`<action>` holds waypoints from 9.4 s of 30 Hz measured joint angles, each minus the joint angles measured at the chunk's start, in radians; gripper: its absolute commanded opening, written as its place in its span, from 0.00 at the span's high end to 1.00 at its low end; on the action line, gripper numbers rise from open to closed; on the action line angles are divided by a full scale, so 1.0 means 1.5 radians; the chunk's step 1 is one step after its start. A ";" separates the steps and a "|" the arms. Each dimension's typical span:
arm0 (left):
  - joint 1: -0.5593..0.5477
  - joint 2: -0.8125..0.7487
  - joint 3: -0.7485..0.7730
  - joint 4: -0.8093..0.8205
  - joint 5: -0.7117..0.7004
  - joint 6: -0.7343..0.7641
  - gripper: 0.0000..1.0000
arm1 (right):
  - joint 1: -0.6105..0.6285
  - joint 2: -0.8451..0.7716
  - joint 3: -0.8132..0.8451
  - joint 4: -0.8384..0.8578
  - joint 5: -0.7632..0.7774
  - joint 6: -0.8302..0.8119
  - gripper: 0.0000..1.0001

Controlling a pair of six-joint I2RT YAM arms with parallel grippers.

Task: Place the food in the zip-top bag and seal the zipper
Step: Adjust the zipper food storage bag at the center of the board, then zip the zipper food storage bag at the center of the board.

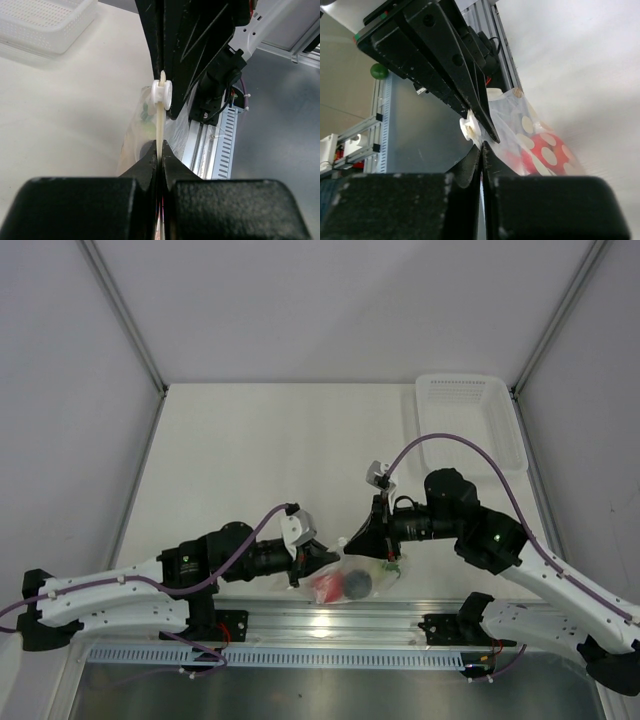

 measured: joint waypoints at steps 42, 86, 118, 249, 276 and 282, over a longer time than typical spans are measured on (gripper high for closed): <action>0.027 -0.015 0.003 0.141 0.104 -0.042 0.54 | 0.023 -0.032 -0.030 0.058 -0.009 0.036 1.00; 0.055 -0.017 0.003 0.129 0.140 -0.087 0.99 | 0.056 -0.112 -0.137 0.223 0.100 0.129 1.00; 0.060 -0.099 -0.043 0.066 0.129 -0.120 0.99 | 0.008 -0.156 -0.139 0.203 0.212 0.157 1.00; 0.061 -0.223 -0.025 -0.235 0.033 -0.210 1.00 | -0.018 -0.089 0.028 -0.209 0.208 -0.079 1.00; 0.061 -0.257 -0.005 -0.382 -0.194 -0.317 0.00 | -0.025 0.021 -0.005 -0.139 0.178 -0.051 1.00; 0.061 -0.261 0.037 -0.431 -0.301 -0.337 0.01 | -0.053 0.133 0.053 -0.126 0.172 -0.052 1.00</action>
